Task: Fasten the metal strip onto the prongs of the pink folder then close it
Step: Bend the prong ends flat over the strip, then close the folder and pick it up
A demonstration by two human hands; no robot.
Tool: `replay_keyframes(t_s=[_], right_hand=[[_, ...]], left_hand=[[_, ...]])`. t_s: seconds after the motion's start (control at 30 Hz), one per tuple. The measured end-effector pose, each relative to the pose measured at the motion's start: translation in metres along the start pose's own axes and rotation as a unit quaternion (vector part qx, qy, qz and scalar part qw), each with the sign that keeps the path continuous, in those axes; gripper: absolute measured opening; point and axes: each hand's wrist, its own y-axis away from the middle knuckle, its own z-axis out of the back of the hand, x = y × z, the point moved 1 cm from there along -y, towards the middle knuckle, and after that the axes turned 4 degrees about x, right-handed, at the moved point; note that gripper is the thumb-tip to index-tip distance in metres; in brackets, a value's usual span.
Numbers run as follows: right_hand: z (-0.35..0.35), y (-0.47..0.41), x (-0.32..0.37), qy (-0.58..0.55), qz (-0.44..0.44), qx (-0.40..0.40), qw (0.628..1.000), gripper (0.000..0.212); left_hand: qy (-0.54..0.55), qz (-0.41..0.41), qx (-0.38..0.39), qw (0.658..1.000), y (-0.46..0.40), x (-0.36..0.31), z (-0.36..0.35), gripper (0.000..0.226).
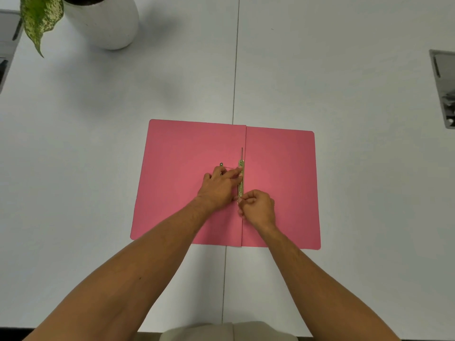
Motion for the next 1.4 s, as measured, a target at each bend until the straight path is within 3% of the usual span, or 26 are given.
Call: replay_keyframes(t_s=[0.33,0.67,1.4], right_hand=[[-0.017,0.014,-0.017,0.11,0.095,-0.033,0.989,0.015],[-0.011,0.021,-0.02,0.267,0.165,-0.02,0.949,0.022],[-0.002,0.016,-0.033,0.208,0.197,0.001,0.958,0.024]], left_hand=[[-0.002,0.008,-0.016,1.0,0.0,-0.001,-0.003,0.064],[-0.004,-0.006,-0.021,1.0,-0.001,0.002,-0.002,0.055],[-0.016,0.01,-0.021,1.0,-0.006,-0.002,0.0,0.056]])
